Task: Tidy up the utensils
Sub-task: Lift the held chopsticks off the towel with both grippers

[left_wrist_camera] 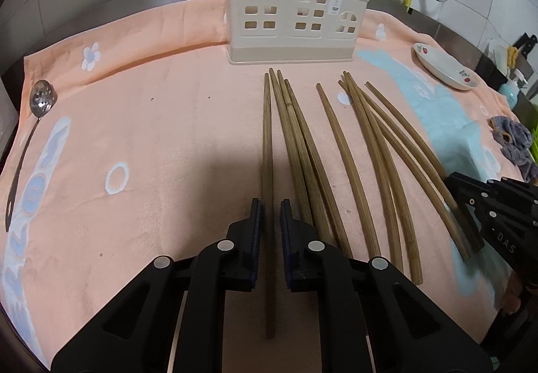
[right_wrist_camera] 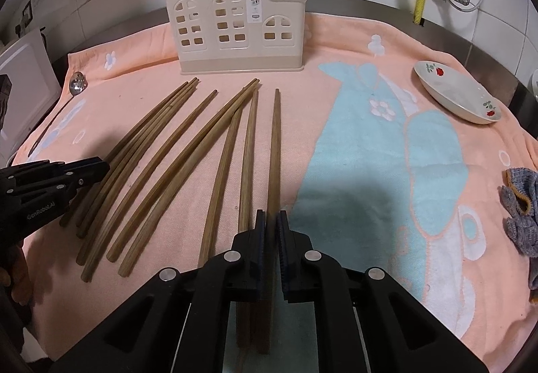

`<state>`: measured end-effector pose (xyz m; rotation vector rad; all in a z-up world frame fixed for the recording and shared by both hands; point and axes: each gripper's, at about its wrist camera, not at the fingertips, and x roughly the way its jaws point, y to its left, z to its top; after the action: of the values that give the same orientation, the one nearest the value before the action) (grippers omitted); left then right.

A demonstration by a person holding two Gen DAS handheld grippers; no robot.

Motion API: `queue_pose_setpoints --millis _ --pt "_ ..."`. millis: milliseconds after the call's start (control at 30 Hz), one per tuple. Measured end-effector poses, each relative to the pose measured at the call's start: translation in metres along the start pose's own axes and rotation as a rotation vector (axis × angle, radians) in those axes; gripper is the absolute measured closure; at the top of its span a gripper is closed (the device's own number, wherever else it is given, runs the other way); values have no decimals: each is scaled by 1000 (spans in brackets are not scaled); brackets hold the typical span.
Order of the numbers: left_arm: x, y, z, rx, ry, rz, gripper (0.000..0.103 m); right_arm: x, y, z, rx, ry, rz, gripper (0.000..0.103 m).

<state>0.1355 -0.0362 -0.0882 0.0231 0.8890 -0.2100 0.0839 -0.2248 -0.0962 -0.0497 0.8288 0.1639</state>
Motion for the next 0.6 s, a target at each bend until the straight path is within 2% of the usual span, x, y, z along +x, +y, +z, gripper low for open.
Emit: queue_pose_setpoints --millis 367,600 --pt "-9 -1 0 -3 -15 -21 97 -14 -1 0 0 -39 1 96" --pt "-19 11 -1 -34 -47 -69 97 -27 0 4 5 -80 6 96"
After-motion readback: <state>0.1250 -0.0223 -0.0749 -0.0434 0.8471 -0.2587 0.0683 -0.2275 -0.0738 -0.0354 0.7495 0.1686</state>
